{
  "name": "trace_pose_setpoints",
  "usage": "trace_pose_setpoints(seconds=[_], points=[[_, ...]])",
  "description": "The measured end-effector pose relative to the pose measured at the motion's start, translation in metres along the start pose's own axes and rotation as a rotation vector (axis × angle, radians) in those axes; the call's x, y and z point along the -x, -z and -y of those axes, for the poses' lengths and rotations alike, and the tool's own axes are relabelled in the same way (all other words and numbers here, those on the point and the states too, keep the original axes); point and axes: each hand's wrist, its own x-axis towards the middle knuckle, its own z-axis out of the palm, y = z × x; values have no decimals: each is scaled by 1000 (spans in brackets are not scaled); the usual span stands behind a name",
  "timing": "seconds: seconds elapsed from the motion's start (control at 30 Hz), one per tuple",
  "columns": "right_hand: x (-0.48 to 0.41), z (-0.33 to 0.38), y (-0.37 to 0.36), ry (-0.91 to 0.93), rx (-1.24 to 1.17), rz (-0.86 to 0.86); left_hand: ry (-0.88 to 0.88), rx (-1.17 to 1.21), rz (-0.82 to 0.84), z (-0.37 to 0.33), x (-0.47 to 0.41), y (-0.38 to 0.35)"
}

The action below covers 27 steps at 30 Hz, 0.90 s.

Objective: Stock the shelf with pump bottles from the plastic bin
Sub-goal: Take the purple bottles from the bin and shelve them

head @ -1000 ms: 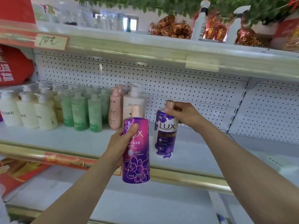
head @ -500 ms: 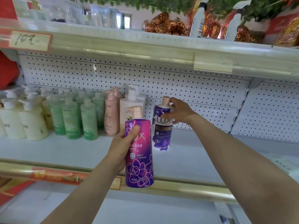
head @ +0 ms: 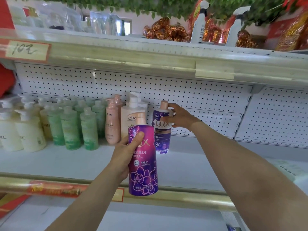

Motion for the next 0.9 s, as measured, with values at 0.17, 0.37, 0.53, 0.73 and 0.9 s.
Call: trace_pose_setpoints(seconds=[0.17, 0.37, 0.53, 0.73, 0.9], points=[[34, 15, 11, 41, 64, -199, -5, -8, 10, -6, 1, -22], [96, 36, 33, 107, -203, 219, -40, -99, 20, -5, -4, -67], [112, 25, 42, 65, -70, 250, -26, -180, 89, -9, -7, -103], [115, 10, 64, 78, -135, 113, -30, -363, 153, -20, -14, -126], [104, -10, 68, 24, -76, 2, -319, -635, -79, -18, -43, -112]])
